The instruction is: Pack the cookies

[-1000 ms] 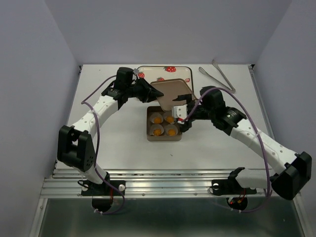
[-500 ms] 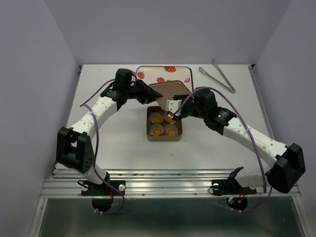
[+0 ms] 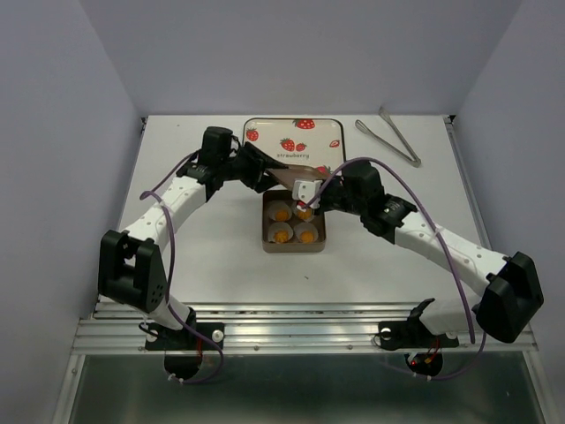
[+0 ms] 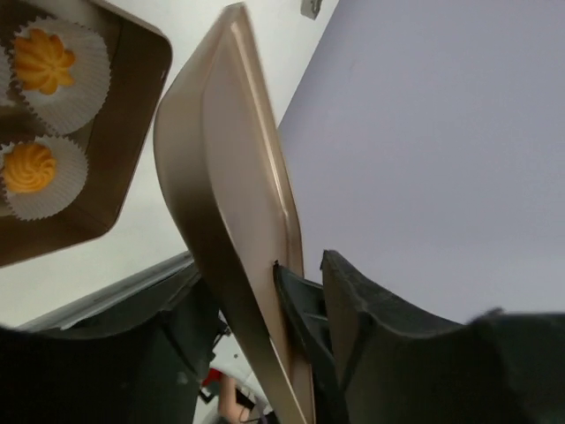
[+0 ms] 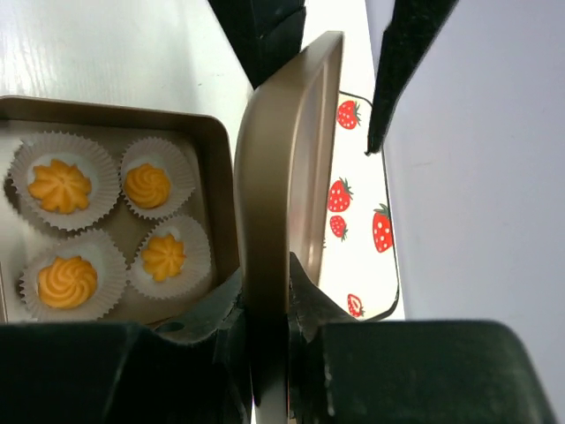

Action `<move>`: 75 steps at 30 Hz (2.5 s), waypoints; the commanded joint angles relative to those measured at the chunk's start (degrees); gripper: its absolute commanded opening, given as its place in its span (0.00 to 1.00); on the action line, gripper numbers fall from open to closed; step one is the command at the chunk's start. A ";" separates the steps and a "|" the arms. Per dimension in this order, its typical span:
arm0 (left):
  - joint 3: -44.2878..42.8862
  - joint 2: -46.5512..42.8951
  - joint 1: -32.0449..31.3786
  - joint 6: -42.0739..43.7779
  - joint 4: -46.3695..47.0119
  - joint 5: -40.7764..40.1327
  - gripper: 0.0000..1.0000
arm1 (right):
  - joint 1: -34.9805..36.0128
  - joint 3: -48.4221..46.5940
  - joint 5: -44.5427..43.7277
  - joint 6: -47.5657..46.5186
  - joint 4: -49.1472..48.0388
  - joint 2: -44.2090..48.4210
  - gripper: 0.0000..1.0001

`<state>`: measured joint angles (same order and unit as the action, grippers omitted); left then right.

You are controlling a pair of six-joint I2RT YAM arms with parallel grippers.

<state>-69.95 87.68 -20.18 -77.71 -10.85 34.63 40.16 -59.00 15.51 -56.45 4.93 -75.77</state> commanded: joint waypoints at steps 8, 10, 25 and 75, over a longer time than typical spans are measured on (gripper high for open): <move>-0.71 -5.32 -1.00 9.59 9.88 2.45 0.99 | -0.26 0.29 -5.48 14.33 -12.22 5.10 0.01; 0.08 -5.94 -1.00 10.65 14.51 2.81 0.99 | -0.26 -0.14 -6.98 17.49 -12.40 5.63 0.01; -4.32 -16.47 3.83 34.96 20.45 -1.10 0.99 | -13.51 -7.68 -6.55 61.61 -6.89 4.58 0.01; 29.96 -13.59 4.54 40.18 32.82 -10.38 0.99 | -41.22 35.71 40.57 113.04 -43.41 0.10 0.12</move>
<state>-40.10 73.45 -15.33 -37.87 17.93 22.79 0.16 -24.51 55.70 56.12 -30.61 -73.69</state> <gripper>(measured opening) 0.986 0.189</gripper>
